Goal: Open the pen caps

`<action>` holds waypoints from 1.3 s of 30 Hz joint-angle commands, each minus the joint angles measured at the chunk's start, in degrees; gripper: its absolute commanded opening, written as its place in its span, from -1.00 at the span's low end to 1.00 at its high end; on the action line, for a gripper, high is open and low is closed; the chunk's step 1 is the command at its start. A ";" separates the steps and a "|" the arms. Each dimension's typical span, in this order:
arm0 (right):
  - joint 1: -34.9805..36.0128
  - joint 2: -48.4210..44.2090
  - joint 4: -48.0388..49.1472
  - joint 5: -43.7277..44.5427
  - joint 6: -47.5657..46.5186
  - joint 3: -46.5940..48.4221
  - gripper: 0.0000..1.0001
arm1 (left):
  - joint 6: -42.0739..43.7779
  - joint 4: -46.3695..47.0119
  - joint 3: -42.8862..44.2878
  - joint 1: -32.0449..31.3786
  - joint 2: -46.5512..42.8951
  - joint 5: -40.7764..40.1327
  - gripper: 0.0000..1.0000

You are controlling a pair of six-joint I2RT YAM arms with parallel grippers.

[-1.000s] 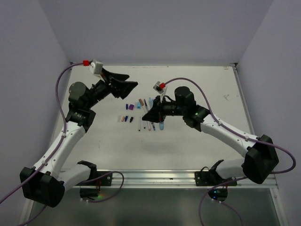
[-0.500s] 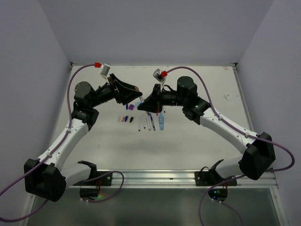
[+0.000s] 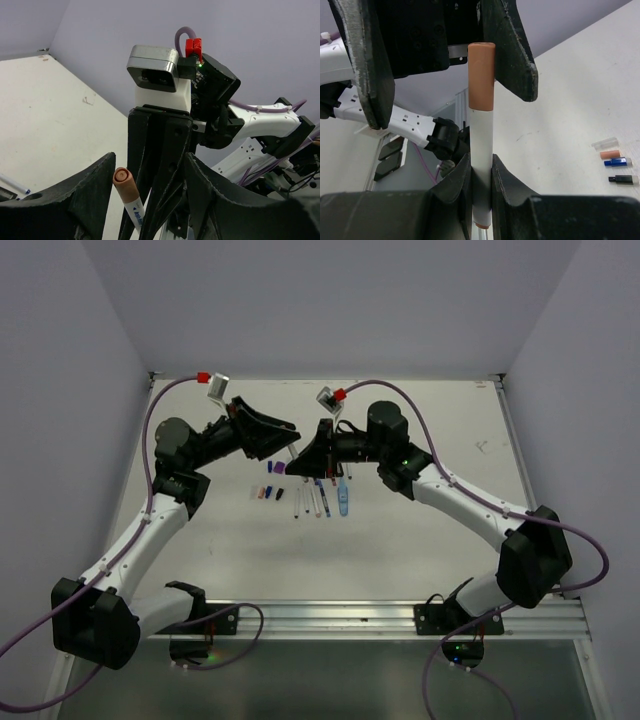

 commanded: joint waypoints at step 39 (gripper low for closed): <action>-0.18 3.16 6.42 -4.55 4.25 2.91 -1.00 | 0.32 2.45 0.16 0.23 0.22 4.16 -0.68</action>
